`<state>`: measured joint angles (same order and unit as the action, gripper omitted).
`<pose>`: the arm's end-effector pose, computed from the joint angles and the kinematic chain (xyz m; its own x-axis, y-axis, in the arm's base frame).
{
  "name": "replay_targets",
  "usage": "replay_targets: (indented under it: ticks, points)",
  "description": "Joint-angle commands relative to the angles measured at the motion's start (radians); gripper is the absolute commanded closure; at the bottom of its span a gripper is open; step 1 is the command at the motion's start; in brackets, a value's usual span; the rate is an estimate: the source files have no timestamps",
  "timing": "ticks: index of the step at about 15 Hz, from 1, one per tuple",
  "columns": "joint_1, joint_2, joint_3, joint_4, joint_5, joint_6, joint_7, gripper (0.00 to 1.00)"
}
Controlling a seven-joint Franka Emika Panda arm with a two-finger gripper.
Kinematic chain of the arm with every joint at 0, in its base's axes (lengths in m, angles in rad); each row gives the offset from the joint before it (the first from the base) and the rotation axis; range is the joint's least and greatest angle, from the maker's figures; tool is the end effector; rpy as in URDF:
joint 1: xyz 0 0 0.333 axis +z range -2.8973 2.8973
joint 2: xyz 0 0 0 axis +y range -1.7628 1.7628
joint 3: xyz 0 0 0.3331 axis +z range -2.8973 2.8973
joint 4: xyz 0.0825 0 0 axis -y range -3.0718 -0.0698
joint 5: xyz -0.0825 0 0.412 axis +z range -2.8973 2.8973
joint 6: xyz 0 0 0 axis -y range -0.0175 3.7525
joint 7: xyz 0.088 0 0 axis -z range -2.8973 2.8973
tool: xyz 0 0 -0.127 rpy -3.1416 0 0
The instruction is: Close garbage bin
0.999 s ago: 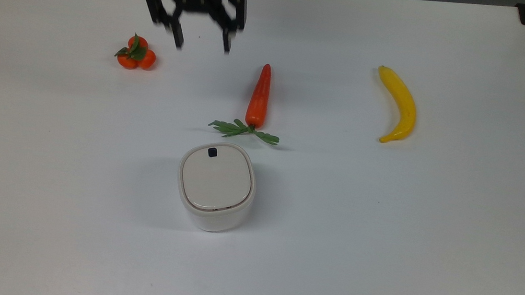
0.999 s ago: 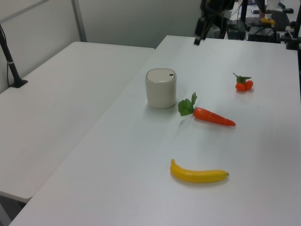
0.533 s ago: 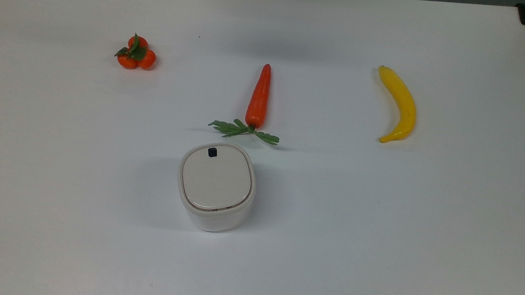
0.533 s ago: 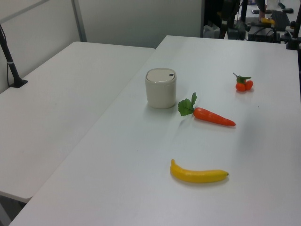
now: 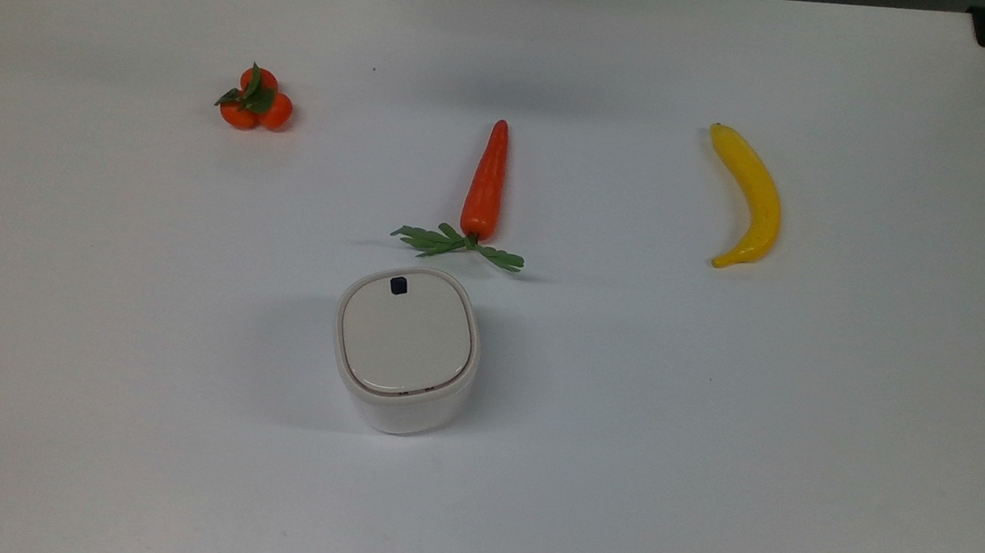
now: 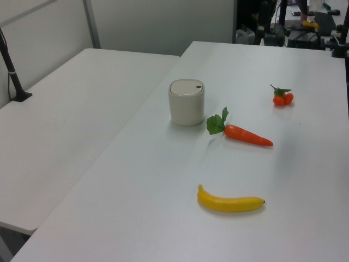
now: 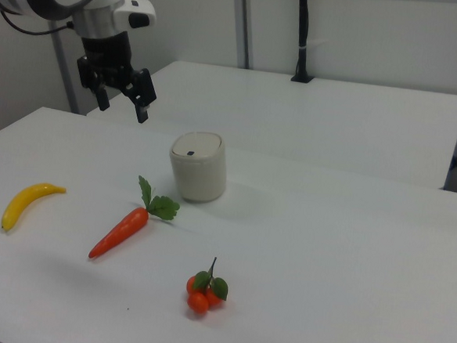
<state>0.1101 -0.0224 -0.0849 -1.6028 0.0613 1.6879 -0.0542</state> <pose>0.5886 0.0214 0.6298 0.9913 0.0717 0.1102 0.0784 -0.9953 -0.0573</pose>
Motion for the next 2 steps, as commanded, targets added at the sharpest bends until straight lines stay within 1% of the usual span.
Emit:
replay_targets:
  ticks: [1,2]
  points:
    - [0.016,-0.021,-0.018,-0.029,-0.014,0.027,-0.027,0.0]
    - [0.016,-0.019,-0.018,-0.029,-0.014,0.027,-0.033,0.0]
